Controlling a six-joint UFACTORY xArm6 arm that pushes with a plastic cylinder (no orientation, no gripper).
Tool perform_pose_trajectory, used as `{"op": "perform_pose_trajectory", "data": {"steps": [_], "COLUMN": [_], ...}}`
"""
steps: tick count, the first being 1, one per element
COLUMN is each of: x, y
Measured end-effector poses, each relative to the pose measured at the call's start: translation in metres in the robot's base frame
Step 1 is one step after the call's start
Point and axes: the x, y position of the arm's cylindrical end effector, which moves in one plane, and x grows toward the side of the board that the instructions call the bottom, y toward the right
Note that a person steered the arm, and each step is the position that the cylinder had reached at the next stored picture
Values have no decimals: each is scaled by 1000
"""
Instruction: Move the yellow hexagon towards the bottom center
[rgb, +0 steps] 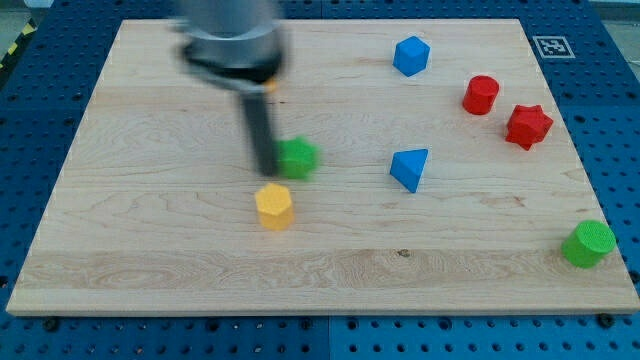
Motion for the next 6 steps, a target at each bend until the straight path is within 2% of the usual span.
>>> {"op": "perform_pose_trajectory", "data": {"steps": [1, 3, 4, 5, 6], "x": [-2, -13, 8, 57, 72], "y": [124, -44, -111, -35, 115]}}
